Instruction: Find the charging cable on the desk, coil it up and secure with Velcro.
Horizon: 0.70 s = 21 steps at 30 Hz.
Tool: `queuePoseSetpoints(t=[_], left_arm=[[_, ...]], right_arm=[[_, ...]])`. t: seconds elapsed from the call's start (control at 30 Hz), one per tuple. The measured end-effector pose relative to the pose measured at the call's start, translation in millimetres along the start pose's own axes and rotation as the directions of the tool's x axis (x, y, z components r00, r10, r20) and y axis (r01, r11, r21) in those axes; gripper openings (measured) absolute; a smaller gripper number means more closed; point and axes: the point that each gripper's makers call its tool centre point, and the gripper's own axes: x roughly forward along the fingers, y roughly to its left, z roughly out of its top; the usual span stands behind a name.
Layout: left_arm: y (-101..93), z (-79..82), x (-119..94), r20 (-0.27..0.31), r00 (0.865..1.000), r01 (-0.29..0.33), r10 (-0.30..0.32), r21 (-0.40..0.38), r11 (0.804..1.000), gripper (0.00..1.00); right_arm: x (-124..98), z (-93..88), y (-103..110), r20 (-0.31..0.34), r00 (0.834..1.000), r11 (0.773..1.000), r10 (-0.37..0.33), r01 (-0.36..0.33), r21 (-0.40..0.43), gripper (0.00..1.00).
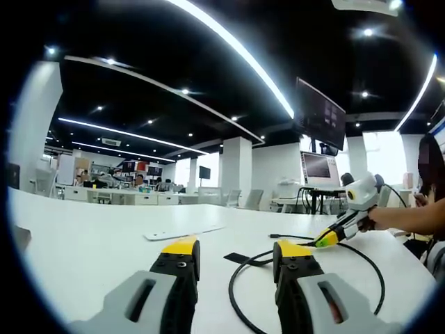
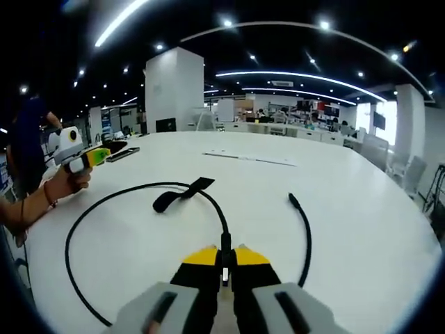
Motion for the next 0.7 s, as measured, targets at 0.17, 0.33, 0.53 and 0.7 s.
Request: queuePoseSetpoints(t=[0.17, 0.33, 0.53, 0.7], left_arm=[[-0.2, -0.8, 0.1, -0.002, 1.000, 0.000, 0.000, 0.003, 1.000, 0.42], [-0.2, -0.7, 0.1, 0.000, 1.000, 0.000, 0.000, 0.001, 1.000, 0.42], [-0.5, -1.4, 0.2, -0.003, 1.000, 0.001, -0.001, 0.002, 1.000, 0.42], [-0.7, -1.0, 0.3, -0.002, 1.000, 0.001, -0.001, 0.001, 1.000, 0.42]], right_arm=[[-2.7, -3.5, -1.9, -0.003, 1.000, 1.000, -0.011, 0.011, -0.003, 0.08], [-5.1, -6.6, -3.2, -0.004, 1.000, 1.000, -0.016, 0.016, -0.005, 0.08], [-7.3, -9.1, -6.0, -0.006, 1.000, 1.000, -0.022, 0.022, -0.006, 0.08], [-6.0, -11.8, -14.6, -0.012, 1.000, 1.000, -0.019, 0.018, -0.019, 0.08]])
